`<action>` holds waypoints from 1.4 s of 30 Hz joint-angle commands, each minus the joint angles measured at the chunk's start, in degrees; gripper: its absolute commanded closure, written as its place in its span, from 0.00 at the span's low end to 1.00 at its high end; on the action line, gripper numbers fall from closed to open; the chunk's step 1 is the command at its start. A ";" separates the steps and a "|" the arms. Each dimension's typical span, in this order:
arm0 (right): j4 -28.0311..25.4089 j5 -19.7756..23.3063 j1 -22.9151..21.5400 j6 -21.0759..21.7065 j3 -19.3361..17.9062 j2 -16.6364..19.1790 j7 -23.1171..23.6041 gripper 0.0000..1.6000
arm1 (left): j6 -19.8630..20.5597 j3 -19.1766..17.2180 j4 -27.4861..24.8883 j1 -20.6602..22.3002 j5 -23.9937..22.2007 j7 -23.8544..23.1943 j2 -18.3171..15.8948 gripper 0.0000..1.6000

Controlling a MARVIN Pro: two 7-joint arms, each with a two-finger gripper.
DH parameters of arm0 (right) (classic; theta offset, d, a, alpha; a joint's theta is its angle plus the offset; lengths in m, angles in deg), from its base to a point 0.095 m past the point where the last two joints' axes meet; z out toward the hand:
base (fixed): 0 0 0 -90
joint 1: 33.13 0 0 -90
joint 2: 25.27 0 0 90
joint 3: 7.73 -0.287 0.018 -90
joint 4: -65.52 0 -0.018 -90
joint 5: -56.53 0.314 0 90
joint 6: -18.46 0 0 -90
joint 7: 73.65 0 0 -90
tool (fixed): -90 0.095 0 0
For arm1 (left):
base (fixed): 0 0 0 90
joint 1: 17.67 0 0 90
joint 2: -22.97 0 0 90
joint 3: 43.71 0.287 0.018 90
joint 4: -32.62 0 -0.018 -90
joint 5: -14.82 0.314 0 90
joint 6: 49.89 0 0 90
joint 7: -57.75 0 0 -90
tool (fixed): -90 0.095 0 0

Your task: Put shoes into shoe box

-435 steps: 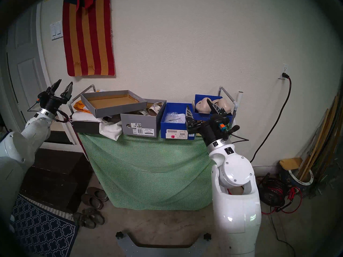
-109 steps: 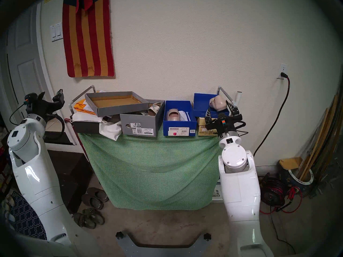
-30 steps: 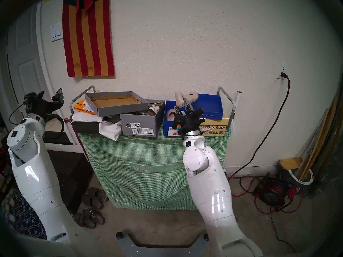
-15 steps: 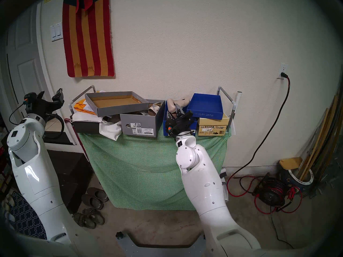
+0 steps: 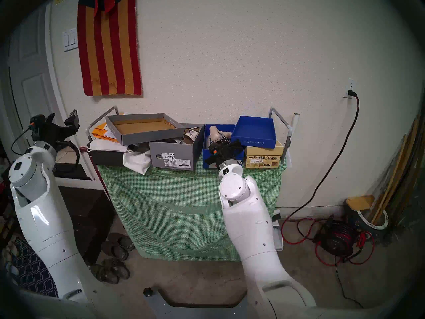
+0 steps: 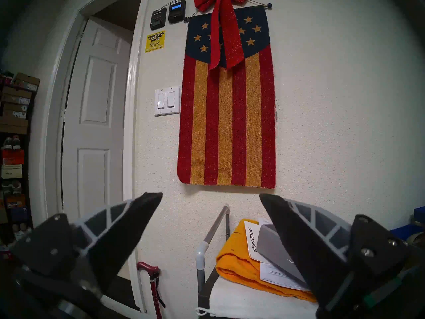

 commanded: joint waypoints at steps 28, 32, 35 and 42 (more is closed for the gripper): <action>-21.82 13.31 13.43 6.73 4.99 3.06 -7.58 0.00 | 0.00 -0.09 -0.32 -0.12 0.16 0.11 0.05 0.00; -21.26 12.69 14.00 3.16 5.22 3.25 -10.64 0.00 | 0.01 -0.09 -0.33 -0.12 0.17 0.11 0.05 0.00; -21.68 10.72 14.39 1.96 5.28 3.35 -13.41 0.00 | 0.00 -0.09 -0.33 -0.12 0.17 0.11 0.05 0.00; -22.71 7.20 16.40 -4.56 4.99 5.16 -19.13 0.00 | 0.01 -0.09 -0.34 -0.12 0.18 0.11 0.06 0.00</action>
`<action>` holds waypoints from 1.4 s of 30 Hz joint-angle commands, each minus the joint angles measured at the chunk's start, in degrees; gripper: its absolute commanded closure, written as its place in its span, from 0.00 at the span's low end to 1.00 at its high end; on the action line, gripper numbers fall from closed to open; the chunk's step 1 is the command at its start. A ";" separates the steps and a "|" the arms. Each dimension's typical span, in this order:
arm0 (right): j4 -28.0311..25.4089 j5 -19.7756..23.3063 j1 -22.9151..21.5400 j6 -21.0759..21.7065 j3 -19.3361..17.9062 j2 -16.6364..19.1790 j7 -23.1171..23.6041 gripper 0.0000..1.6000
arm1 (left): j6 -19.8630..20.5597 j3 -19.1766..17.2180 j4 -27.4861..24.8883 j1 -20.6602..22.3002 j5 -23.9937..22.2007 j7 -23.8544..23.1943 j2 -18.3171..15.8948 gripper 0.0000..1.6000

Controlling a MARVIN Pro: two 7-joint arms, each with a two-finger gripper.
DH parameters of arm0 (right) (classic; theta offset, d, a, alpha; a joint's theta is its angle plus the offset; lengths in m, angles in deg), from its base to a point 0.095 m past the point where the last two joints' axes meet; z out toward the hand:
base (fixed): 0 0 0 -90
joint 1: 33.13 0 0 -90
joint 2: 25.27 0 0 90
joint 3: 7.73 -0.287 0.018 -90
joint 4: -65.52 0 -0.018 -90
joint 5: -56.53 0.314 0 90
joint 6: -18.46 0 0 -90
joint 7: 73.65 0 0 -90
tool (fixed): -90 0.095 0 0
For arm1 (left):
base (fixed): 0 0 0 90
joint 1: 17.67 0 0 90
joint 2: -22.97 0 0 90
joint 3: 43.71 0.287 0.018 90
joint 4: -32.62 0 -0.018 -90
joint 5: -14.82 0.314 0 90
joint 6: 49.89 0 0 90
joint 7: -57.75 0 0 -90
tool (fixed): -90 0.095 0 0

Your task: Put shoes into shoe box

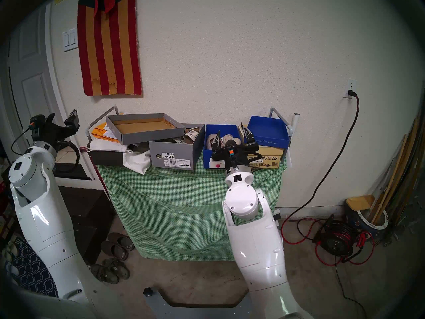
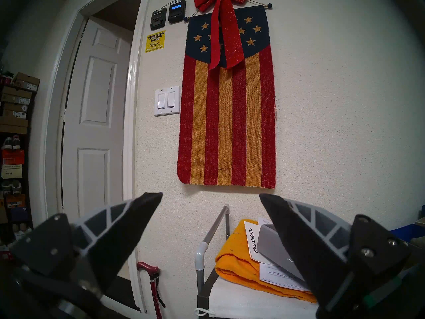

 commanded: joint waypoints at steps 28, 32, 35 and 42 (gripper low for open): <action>-11.39 15.23 10.49 0.26 -13.33 12.17 16.75 0.00 | 0.03 -0.09 -0.34 -0.13 0.20 0.12 0.05 0.00; -11.50 15.99 10.47 0.69 -13.68 12.28 17.78 0.00 | 0.04 -0.08 -0.35 -0.13 0.21 0.13 0.05 0.00; -11.56 16.26 10.45 0.90 -13.93 12.22 18.38 0.00 | 0.04 -0.09 -0.35 -0.13 0.22 0.13 0.06 0.00; -11.61 16.39 10.45 1.02 -14.07 12.16 18.73 0.00 | 0.04 -0.09 -0.35 -0.12 0.23 0.12 0.07 0.00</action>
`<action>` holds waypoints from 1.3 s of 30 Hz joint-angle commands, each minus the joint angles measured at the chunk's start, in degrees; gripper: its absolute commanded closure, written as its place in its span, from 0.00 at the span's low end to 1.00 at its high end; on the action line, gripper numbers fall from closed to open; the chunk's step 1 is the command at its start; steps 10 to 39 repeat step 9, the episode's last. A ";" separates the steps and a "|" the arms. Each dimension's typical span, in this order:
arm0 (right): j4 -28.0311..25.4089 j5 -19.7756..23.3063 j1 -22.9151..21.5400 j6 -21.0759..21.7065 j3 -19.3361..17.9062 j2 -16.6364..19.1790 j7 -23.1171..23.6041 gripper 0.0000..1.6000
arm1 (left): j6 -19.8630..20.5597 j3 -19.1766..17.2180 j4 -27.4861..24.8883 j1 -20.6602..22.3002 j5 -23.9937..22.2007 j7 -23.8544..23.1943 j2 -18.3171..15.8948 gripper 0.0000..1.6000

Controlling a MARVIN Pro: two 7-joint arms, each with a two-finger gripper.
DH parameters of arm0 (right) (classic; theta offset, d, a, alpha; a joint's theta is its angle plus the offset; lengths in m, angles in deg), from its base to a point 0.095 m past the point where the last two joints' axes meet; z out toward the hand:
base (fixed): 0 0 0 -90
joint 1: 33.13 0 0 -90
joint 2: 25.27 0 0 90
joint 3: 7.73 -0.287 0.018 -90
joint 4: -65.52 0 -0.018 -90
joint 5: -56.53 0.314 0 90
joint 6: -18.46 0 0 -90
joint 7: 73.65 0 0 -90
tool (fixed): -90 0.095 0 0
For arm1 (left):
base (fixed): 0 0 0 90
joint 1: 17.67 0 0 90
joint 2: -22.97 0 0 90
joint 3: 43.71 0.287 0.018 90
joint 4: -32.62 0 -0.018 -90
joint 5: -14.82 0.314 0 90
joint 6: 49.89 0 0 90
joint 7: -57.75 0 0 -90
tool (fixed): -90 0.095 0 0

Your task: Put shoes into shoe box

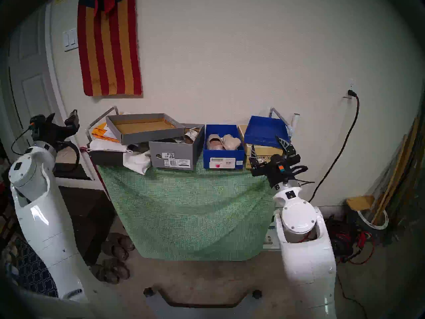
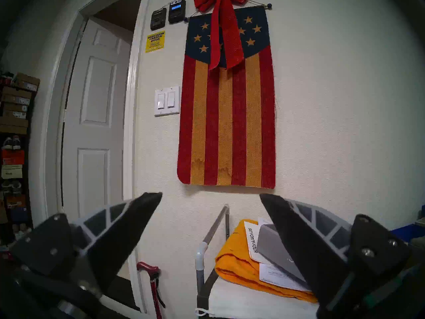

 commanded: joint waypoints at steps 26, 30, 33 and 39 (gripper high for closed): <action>-0.56 0.52 -0.05 -0.20 0.23 -0.17 0.47 0.00 | 0.05 -0.08 -0.35 -0.14 0.16 0.14 0.04 0.00; -0.56 0.52 -0.05 -0.20 0.23 -0.17 0.47 0.00 | 0.05 -0.08 -0.35 -0.14 0.16 0.14 0.04 0.00; -0.56 0.52 -0.05 -0.20 0.23 -0.17 0.47 0.00 | 0.05 -0.08 -0.35 -0.14 0.16 0.14 0.04 0.00; -0.56 0.52 -0.05 -0.20 0.23 -0.17 0.47 0.00 | 0.05 -0.08 -0.35 -0.14 0.16 0.14 0.04 0.00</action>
